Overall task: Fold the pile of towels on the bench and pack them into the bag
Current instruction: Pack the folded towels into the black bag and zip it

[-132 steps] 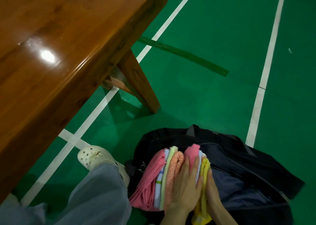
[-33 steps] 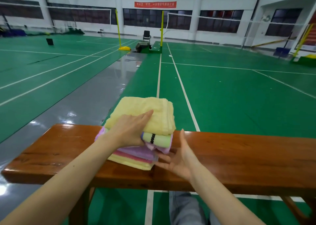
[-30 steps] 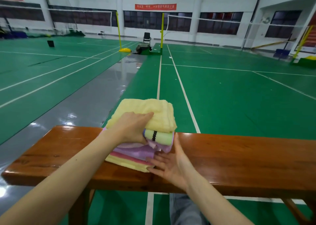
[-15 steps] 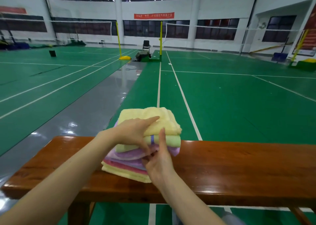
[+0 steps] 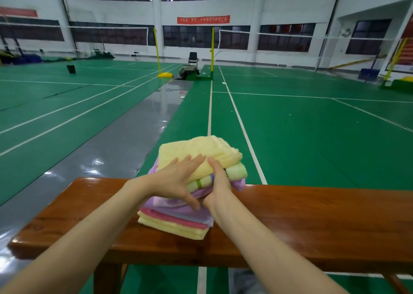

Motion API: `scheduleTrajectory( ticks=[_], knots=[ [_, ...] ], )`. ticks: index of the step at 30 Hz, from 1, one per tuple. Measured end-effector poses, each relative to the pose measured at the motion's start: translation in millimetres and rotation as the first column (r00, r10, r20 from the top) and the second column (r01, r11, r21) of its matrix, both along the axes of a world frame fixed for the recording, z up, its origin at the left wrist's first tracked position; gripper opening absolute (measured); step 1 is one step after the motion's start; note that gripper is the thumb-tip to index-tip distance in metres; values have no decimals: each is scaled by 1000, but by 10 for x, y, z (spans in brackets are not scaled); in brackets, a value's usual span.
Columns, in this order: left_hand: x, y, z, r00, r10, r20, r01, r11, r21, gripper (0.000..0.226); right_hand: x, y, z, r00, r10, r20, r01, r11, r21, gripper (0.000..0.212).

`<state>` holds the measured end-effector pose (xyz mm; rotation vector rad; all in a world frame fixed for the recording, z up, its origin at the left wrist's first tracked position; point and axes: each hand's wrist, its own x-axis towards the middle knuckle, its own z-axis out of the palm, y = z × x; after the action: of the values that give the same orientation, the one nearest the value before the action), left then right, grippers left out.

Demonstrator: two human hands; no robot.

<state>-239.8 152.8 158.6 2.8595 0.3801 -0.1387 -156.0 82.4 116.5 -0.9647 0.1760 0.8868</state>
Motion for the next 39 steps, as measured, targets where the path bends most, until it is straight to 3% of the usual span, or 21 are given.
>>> scheduleTrajectory(
  ticks=[3, 5, 7, 10, 12, 14, 16, 19, 22, 24, 30, 36, 39],
  knots=[
    [0, 18, 182, 990, 75, 118, -49, 976, -210, 94, 121, -24, 193, 999, 17, 33, -19, 997, 70, 57],
    [28, 26, 369, 949, 190, 251, -43, 867, -496, 62, 210, -31, 333, 992, 49, 118, -66, 988, 143, 60],
    [127, 76, 474, 887, 314, 339, -34, 776, -630, 54, 284, -55, 503, 980, 65, 188, -101, 976, 191, 61],
    [345, 91, 449, 800, 408, 440, -3, 737, -676, 77, 354, -110, 726, 934, 107, 340, -170, 972, 160, 75],
    [521, 112, 393, 736, 429, 524, 38, 746, -665, 92, 395, -205, 894, 888, 150, 434, -217, 970, 109, 53],
    [716, 53, 448, 674, 415, 611, 96, 772, -629, 84, 483, -390, 1073, 840, 180, 513, -248, 966, 68, 30],
    [935, -81, 561, 648, 427, 631, 141, 747, -649, 89, 616, -642, 1253, 776, 196, 599, -252, 968, 11, 22],
    [1336, -480, 597, 658, 396, 641, 225, 709, -668, 99, 851, -1127, 1446, 681, 196, 705, -168, 980, -111, 14],
    [1773, -1148, 568, 632, 337, 698, 366, 665, -651, 98, 1107, -1745, 1531, 683, 108, 722, -43, 993, -108, 25],
    [2090, -1638, 531, 640, 316, 701, 436, 601, -669, 97, 1259, -2208, 1537, 678, 74, 732, 41, 990, -138, 27],
    [2701, -3433, 130, 786, 139, 602, 524, 366, -769, 101, 1552, -3823, 1247, 728, -123, 674, 380, 892, -247, 33],
    [2632, -5172, -795, 917, -192, 351, 382, 157, -911, 101, 1366, -5454, 406, 769, -383, 512, 596, 719, -358, 33],
    [2383, -5836, -1367, 927, -310, 212, 258, 115, -959, 121, 1144, -6078, -94, 778, -495, 387, 628, 636, -449, 24]
  ],
)
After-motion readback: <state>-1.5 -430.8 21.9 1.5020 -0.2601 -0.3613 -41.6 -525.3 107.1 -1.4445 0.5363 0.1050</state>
